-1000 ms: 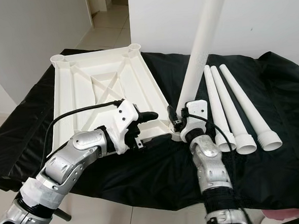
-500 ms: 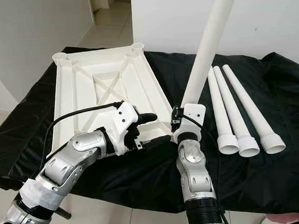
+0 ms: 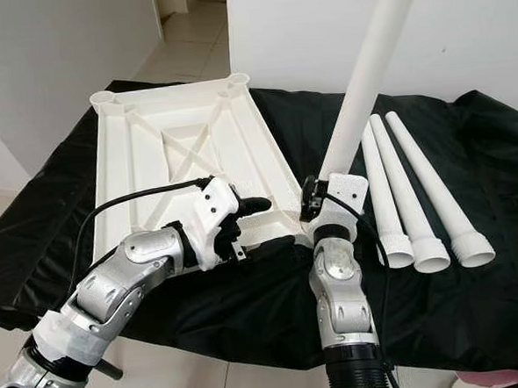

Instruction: Building children table

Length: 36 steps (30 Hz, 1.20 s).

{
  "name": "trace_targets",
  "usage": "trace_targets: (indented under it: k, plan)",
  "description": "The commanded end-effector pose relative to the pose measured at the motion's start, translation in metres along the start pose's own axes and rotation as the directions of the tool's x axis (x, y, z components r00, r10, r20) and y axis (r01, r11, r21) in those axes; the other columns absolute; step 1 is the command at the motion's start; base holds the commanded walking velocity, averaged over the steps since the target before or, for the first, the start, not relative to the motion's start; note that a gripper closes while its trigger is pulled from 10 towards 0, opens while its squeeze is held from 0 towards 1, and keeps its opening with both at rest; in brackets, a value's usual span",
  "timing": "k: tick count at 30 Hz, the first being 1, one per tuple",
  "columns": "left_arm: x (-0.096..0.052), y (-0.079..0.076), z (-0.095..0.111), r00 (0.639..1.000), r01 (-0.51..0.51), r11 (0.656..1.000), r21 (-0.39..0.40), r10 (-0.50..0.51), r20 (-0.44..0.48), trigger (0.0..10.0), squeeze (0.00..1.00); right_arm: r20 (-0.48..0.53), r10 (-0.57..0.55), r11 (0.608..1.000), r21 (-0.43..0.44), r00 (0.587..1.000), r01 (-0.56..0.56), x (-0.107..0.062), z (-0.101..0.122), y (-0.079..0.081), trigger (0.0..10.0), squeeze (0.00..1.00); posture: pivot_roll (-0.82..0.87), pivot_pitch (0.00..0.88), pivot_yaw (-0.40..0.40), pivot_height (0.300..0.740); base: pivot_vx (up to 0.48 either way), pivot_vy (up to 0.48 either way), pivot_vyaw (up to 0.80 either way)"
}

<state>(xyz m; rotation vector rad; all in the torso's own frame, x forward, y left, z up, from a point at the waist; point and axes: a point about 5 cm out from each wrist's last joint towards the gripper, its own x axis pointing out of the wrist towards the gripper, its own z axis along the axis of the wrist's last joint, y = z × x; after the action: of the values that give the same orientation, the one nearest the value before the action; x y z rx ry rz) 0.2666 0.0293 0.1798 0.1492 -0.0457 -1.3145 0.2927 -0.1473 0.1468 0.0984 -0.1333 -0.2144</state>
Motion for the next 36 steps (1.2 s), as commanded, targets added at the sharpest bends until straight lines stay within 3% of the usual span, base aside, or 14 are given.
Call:
trace_targets:
  k: [1,9,10,12,19,24,27,32,33,35,36]
  plan:
    - [-0.001,-0.005,-0.001,0.997,0.081,0.997,0.011,-0.081,-0.008,10.0,0.0,-0.038,0.015,0.999,0.047,0.999,-0.013,-0.011,-0.012,0.003,10.0,1.0,-0.09,0.0,-0.032,0.74,0.0,0.0,0.0]
    - [-0.001,-0.004,0.0,0.997,0.077,0.997,0.015,-0.077,-0.006,10.0,0.0,0.003,0.109,0.994,0.013,0.994,-0.109,-0.009,-0.013,-0.006,10.0,1.0,-0.08,0.0,-0.04,0.74,0.0,0.0,0.0]
    - [-0.001,-0.003,0.0,0.997,0.076,0.997,0.017,-0.076,-0.007,10.0,0.0,0.001,0.177,0.984,0.012,0.984,-0.177,-0.007,-0.015,-0.01,10.0,0.0,-0.08,0.0,-0.039,0.74,0.0,0.0,0.0]
    - [-0.001,-0.002,0.0,0.997,0.074,0.997,0.019,-0.074,-0.009,10.0,0.0,0.027,0.251,0.968,-0.026,0.968,-0.25,-0.002,-0.013,-0.021,10.0,0.0,-0.08,0.0,-0.036,0.74,0.0,0.0,0.0]
    - [-0.002,-0.001,-0.001,0.997,0.072,0.997,0.018,-0.071,-0.015,10.0,0.0,0.009,0.361,0.931,-0.063,0.932,-0.36,0.009,-0.013,-0.034,10.0,0.0,-0.08,0.0,-0.026,0.74,0.0,0.0,0.0]
    - [-0.001,-0.002,-0.002,0.998,0.065,0.998,0.018,-0.065,-0.017,10.0,0.0,0.005,0.424,0.904,-0.063,0.906,-0.423,0.015,-0.011,-0.038,10.0,0.0,-0.08,0.0,-0.024,0.74,0.0,0.0,0.0]
    - [0.001,-0.002,-0.006,0.998,0.056,0.998,0.024,-0.056,-0.025,10.0,0.0,0.0,0.521,0.851,-0.077,0.853,-0.52,0.027,-0.009,-0.039,10.0,0.0,-0.08,0.0,-0.019,0.74,0.0,0.0,0.0]
    - [0.002,-0.002,-0.009,0.998,0.052,0.998,0.028,-0.051,-0.031,10.0,0.0,-0.007,0.571,0.818,-0.075,0.821,-0.57,0.035,-0.007,-0.036,10.0,0.0,-0.08,0.0,-0.018,0.74,0.0,0.0,0.0]
    - [0.003,-0.002,-0.011,0.998,0.048,0.998,0.032,-0.047,-0.035,10.0,0.0,-0.017,0.596,0.8,-0.08,0.803,-0.595,0.037,-0.007,-0.033,9.5,0.0,-0.08,0.0,-0.019,0.74,0.0,0.0,0.0]
    - [0.003,-0.002,-0.011,0.998,0.048,0.998,0.032,-0.047,-0.035,10.0,0.0,-0.017,0.596,0.8,-0.08,0.803,-0.595,0.037,-0.007,-0.033,9.5,0.0,-0.08,0.0,-0.019,0.74,0.0,0.0,0.0]
    - [0.004,-0.003,-0.013,0.998,0.043,0.999,0.033,-0.041,-0.039,10.0,0.0,-0.029,0.614,0.784,-0.085,0.788,-0.614,0.04,-0.007,-0.032,7.8,0.0,-0.08,0.0,-0.019,0.74,0.0,0.0,0.0]
